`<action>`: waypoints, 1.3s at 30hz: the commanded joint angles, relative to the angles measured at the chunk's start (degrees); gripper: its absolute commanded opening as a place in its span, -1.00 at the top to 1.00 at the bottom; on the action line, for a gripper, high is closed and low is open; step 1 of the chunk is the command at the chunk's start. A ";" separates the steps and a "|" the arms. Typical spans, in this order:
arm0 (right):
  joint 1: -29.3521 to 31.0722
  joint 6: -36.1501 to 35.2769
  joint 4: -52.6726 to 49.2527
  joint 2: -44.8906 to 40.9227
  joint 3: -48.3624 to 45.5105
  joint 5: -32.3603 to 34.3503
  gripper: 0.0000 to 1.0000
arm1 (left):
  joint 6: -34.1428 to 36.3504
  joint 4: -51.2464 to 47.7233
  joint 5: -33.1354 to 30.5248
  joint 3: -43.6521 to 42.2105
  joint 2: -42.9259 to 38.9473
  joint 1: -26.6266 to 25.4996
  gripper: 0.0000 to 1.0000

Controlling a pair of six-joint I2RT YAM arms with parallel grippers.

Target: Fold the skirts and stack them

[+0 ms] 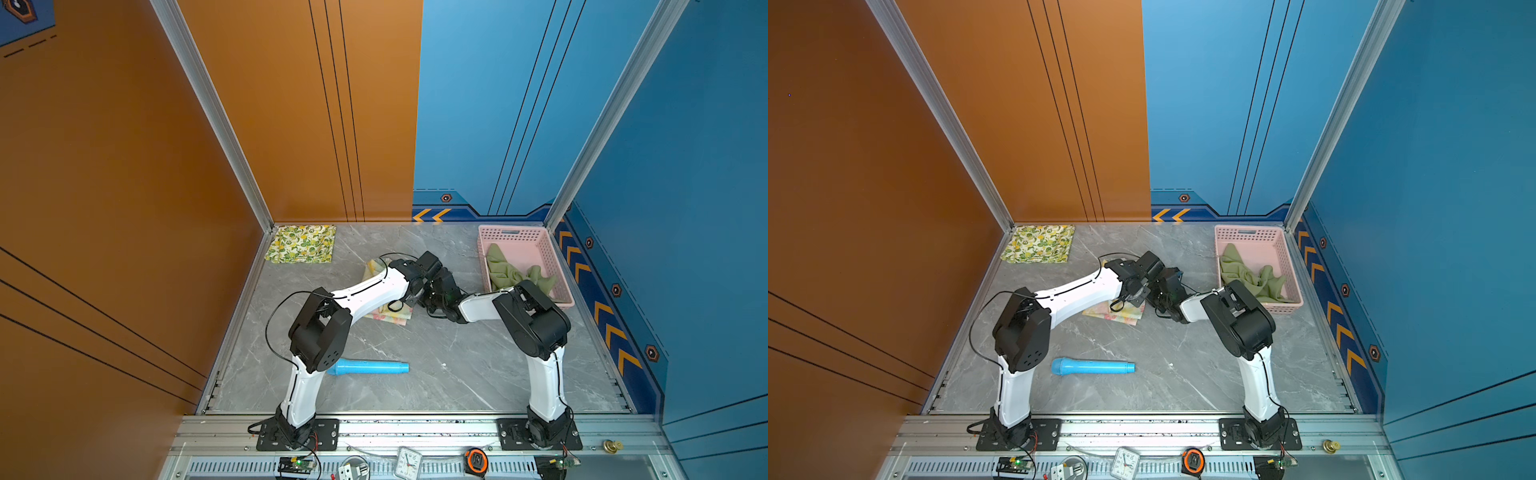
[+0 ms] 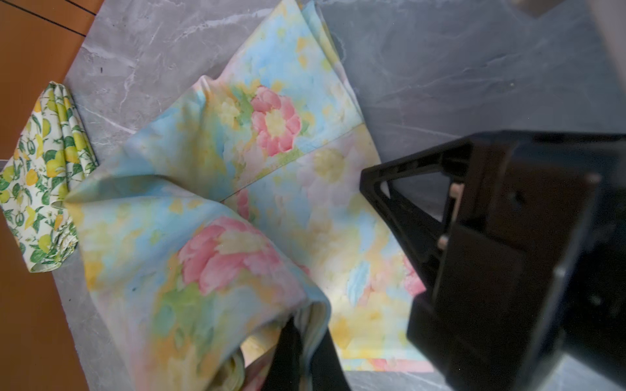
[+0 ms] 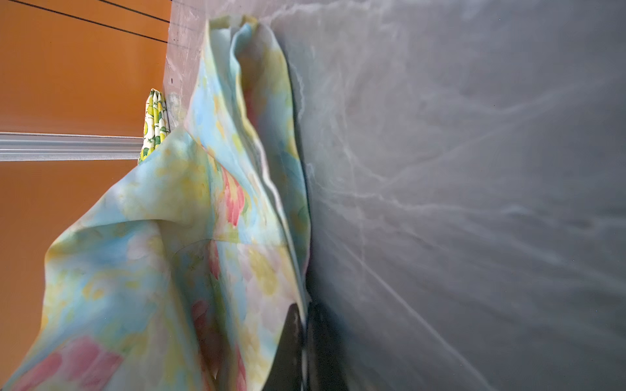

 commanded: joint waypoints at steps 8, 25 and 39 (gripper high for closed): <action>-0.04 1.19 -3.89 2.25 -3.84 1.13 0.97 | -0.81 -0.88 10.70 9.95 -0.57 0.17 -0.36; 0.26 -4.15 -7.98 1.12 -2.82 3.48 0.95 | -13.72 1.48 29.56 -5.14 -13.84 24.53 -0.41; 1.49 -10.29 -12.58 -1.32 0.25 4.98 0.90 | -26.31 12.66 46.54 -2.31 1.75 36.57 -0.45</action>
